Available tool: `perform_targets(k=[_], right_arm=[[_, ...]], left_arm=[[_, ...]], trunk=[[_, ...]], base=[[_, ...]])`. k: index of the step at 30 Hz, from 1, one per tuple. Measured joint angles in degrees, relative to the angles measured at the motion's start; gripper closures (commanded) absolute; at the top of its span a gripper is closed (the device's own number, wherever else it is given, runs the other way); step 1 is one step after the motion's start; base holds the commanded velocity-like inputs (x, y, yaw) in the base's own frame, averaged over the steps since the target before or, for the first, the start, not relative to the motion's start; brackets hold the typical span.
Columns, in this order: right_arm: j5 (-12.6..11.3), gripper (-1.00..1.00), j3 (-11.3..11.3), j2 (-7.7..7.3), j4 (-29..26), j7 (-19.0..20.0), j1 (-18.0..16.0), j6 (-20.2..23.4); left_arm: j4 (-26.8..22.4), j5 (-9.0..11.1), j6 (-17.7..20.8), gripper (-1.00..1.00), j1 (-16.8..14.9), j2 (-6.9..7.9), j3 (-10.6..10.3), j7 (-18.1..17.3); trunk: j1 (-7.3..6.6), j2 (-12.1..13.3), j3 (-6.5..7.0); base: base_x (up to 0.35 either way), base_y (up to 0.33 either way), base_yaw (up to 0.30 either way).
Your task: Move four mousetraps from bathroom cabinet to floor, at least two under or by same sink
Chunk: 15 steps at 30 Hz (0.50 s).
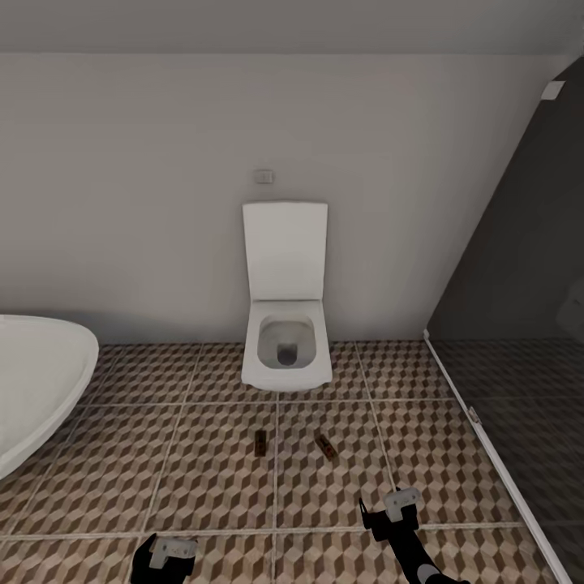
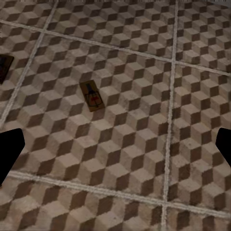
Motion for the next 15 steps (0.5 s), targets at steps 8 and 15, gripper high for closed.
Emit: perform_targets(k=[8,15], right_arm=[[0.00,-1.00,0.00,0.13,0.00,0.00,0.22,-0.02],[0.00,-1.00,-0.01,-0.05,0.01,0.00,0.24,-0.03]], left_arm=[[0.00,0.00,0.06,-1.00,0.50,0.05,-0.01,0.00],[0.00,0.00,0.03,-1.00,0.75,0.06,-0.01,0.00]], trunk=[[-1.76,3.21,2.18],[-3.30,6.02,4.09]], base=[[0.000,0.000,0.000],[0.000,0.000,0.000]])
